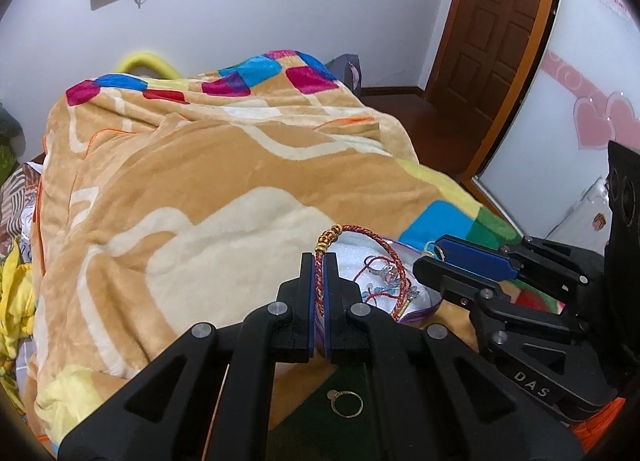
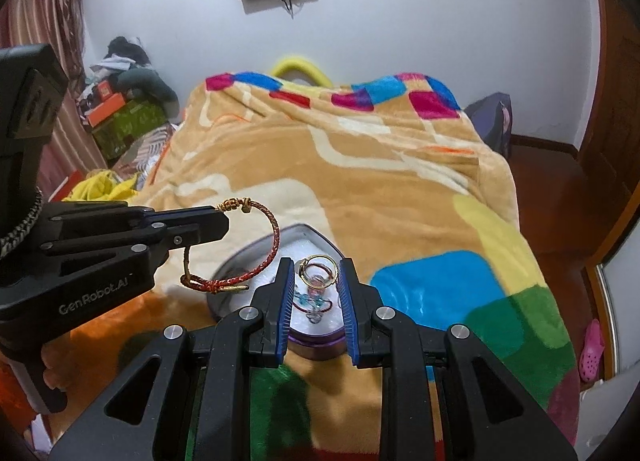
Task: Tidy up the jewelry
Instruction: 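Lower the gold ring and braided bracelet into the tin with both tools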
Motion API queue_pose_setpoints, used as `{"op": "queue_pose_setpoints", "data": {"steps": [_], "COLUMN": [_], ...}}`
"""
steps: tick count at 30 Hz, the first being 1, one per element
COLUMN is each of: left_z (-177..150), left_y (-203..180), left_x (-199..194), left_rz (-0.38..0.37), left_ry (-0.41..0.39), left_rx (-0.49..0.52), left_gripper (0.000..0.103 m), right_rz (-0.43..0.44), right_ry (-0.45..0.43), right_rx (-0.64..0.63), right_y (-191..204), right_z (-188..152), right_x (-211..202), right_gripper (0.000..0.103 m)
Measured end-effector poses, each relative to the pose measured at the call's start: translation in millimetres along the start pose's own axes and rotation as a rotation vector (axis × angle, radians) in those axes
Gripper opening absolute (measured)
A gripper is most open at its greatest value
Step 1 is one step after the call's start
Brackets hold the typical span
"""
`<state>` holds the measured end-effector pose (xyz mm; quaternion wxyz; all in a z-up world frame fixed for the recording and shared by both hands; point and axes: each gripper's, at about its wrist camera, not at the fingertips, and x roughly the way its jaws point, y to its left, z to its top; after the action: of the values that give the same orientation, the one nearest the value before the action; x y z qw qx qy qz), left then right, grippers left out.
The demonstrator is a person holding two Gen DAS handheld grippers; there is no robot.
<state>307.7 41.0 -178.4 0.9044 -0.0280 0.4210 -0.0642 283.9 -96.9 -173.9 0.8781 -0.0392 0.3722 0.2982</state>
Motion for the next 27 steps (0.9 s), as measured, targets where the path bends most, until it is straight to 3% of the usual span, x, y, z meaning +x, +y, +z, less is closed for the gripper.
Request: {"op": "queue_pose_setpoints", "data": {"steps": [13, 27], "left_z": [-1, -3], "left_y": [-5, -10], "left_x": [22, 18], "left_rz": [0.019, 0.006], "left_ry": [0.039, 0.041], "left_rx": [0.034, 0.056], "left_gripper": [0.001, 0.004], "right_rz": [0.007, -0.011], "right_ry": [0.044, 0.066], "right_rx": [0.015, -0.014], "right_y": [-6, -2], "right_z": [-3, -3], "right_x": [11, 16], "right_gripper": [0.020, 0.020]}}
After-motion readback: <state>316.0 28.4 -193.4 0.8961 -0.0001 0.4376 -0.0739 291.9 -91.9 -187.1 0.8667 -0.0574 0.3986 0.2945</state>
